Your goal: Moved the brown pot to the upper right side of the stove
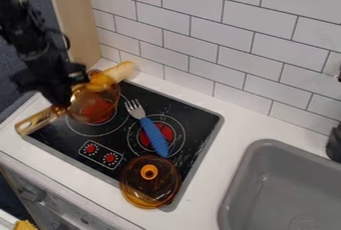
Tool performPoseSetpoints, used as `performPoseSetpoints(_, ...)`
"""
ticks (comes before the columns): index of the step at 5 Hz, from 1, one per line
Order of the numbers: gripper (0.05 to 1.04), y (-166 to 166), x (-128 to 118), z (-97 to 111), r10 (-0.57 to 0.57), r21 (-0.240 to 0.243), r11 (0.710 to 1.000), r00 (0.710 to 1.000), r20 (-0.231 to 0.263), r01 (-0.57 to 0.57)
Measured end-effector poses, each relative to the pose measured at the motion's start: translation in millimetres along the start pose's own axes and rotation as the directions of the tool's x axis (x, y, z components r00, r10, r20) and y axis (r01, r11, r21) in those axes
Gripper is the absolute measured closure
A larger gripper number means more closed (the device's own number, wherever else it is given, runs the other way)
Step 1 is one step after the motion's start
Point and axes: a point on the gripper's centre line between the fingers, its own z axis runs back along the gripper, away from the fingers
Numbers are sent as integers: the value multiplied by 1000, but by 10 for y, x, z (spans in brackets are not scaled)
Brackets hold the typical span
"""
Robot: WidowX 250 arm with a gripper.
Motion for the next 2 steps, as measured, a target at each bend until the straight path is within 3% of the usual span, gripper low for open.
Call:
performPoseSetpoints(1, 1009, -409, -103, 52, -34, -43, 999, 999, -32, 33)
performPoseSetpoints(2, 1009, -811, -152, -33, -49, -65, 997, 995, -83, 43)
